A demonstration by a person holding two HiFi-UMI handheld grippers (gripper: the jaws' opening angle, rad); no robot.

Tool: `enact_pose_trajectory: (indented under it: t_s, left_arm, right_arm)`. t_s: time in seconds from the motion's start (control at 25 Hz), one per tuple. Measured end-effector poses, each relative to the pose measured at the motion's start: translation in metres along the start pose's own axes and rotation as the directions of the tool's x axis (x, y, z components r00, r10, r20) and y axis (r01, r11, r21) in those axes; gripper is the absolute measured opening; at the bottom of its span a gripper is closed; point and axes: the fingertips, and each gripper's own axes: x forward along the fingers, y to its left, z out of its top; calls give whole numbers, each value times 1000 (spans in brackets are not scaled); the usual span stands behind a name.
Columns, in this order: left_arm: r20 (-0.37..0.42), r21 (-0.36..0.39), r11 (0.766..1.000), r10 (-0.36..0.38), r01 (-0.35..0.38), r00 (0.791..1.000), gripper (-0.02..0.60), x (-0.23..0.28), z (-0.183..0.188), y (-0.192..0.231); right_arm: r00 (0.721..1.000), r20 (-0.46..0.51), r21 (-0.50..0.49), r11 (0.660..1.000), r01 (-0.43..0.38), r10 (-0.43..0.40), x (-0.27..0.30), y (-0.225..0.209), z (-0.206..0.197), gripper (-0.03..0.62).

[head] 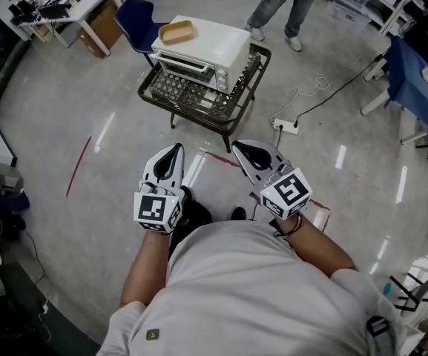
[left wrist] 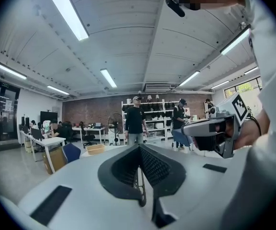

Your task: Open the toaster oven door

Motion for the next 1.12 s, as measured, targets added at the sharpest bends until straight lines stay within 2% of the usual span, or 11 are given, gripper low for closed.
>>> enact_pose_trajectory:
  t_s: [0.24,0.48,0.84,1.12]
  left_arm:
    - [9,11,1000,-25,25,1000,15,34,1,34]
    - [42,34,993,-115,114,992,15,74,6,75]
    - [33,9,959,-282,282,959,15,117,-2,162]
    - [13,1,927,-374,374,927,17,135,-13,220]
  right_arm:
    - [1000,-2,-17,999,27,-28,29,-21,4,18]
    - [997,-10,-32,997,77,-78,75,-43,8,18]
    - [983,-41,-26,984,179,-180,168,-62,5,20]
    - [964,-71,-16,967,256,-256,231,-61,3,19]
